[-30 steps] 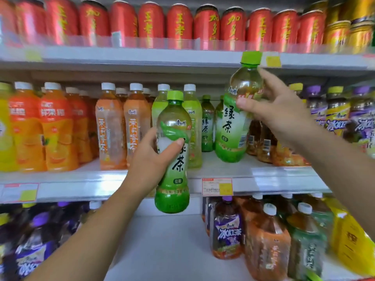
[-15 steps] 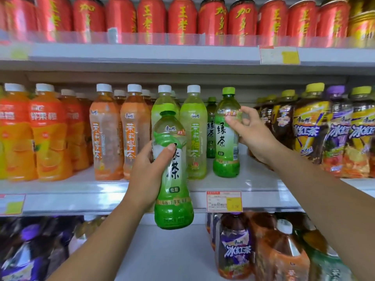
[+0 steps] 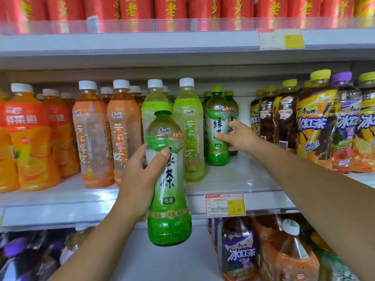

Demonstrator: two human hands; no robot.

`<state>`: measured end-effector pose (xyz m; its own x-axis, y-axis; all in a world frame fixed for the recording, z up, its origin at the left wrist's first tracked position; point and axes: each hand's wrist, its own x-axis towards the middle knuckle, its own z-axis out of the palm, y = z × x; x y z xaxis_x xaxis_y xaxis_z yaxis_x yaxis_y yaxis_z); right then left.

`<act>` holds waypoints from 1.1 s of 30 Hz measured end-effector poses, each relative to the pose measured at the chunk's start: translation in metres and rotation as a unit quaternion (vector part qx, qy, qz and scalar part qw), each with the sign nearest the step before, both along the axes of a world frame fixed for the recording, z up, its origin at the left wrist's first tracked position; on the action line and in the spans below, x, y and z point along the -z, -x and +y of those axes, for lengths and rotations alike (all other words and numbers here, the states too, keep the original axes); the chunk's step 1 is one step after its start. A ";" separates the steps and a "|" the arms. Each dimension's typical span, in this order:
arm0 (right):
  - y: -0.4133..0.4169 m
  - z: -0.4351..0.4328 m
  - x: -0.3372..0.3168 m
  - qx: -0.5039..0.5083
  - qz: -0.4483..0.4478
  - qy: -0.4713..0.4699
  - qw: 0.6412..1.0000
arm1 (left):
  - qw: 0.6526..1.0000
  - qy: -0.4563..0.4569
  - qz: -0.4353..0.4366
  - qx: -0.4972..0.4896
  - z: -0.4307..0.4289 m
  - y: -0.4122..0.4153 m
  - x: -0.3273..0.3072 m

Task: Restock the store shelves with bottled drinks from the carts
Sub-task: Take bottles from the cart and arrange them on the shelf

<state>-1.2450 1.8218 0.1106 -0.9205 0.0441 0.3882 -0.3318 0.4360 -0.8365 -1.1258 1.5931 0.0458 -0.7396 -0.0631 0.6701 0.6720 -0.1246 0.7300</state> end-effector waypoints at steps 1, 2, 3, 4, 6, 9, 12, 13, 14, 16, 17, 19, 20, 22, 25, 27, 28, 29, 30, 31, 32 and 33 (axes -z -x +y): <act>0.003 0.000 0.000 -0.005 -0.007 0.001 1.000 | 1.000 0.001 0.001 0.002 -0.001 0.001 0.001; 0.006 -0.001 0.001 -0.008 -0.010 0.001 1.000 | 1.000 0.004 0.003 0.003 -0.001 0.002 0.001; 0.009 -0.003 0.001 -0.006 -0.010 0.002 1.000 | 1.000 0.008 0.005 0.002 -0.001 0.002 0.002; 0.012 -0.004 0.002 -0.001 -0.008 0.001 1.000 | 1.000 0.011 0.009 0.001 -0.001 0.002 0.002; 0.020 -0.006 0.005 0.015 0.002 -0.019 1.000 | 1.000 0.016 0.014 -0.001 0.000 0.002 0.002; 0.028 -0.007 0.008 0.040 0.012 -0.039 0.998 | 1.000 0.017 0.011 0.001 0.001 0.002 0.003; 0.033 -0.007 0.009 0.051 0.013 -0.047 0.997 | 1.000 0.013 0.005 0.005 0.000 0.001 0.002; 0.032 -0.007 0.009 0.053 0.013 -0.054 0.997 | 1.000 0.012 0.000 0.005 0.000 -0.001 0.002; 0.031 -0.007 0.009 0.054 0.011 -0.065 0.996 | 1.000 0.010 -0.004 0.004 0.001 -0.001 0.002; 0.028 -0.007 0.008 0.058 0.002 -0.086 0.995 | 1.000 0.013 -0.009 0.001 0.003 -0.003 0.001; 0.026 -0.007 0.008 0.064 -0.001 -0.090 0.994 | 1.000 0.018 -0.011 -0.003 0.004 -0.004 0.001; 0.022 -0.008 0.008 0.075 -0.007 -0.112 0.991 | 0.999 0.036 -0.015 -0.009 0.005 -0.007 -0.001; 0.019 -0.008 0.009 0.078 -0.012 -0.138 0.987 | 0.999 0.044 -0.019 -0.013 0.006 -0.008 -0.002; 0.008 -0.006 0.011 0.081 -0.026 -0.181 0.980 | 0.998 0.052 -0.032 -0.015 0.007 -0.011 -0.004; -0.028 -0.003 0.010 0.082 0.025 -0.126 0.988 | 0.997 0.046 -0.053 -0.023 0.009 -0.017 -0.007; -0.058 -0.003 0.012 0.012 0.058 -0.030 0.998 | 0.997 0.047 -0.059 -0.011 0.013 -0.020 -0.011; -0.076 -0.005 0.014 -0.036 0.056 -0.004 0.998 | 0.997 0.047 -0.058 0.004 0.016 -0.024 -0.014; -0.097 -0.007 0.016 -0.086 0.041 0.003 0.995 | 0.997 0.048 -0.052 0.014 0.019 -0.027 -0.017; -0.119 -0.010 0.020 -0.136 0.024 0.003 0.990 | 0.998 0.050 -0.041 0.020 0.023 -0.031 -0.022; -0.137 -0.013 0.023 -0.184 0.013 0.004 0.983 | 0.998 0.050 -0.028 0.026 0.028 -0.036 -0.026; -0.154 -0.015 0.027 -0.225 0.012 0.017 0.974 | 0.998 0.048 -0.012 0.031 0.034 -0.041 -0.032; -0.163 -0.017 0.030 -0.253 0.017 0.034 0.967 | 0.998 0.048 0.005 0.036 0.039 -0.045 -0.037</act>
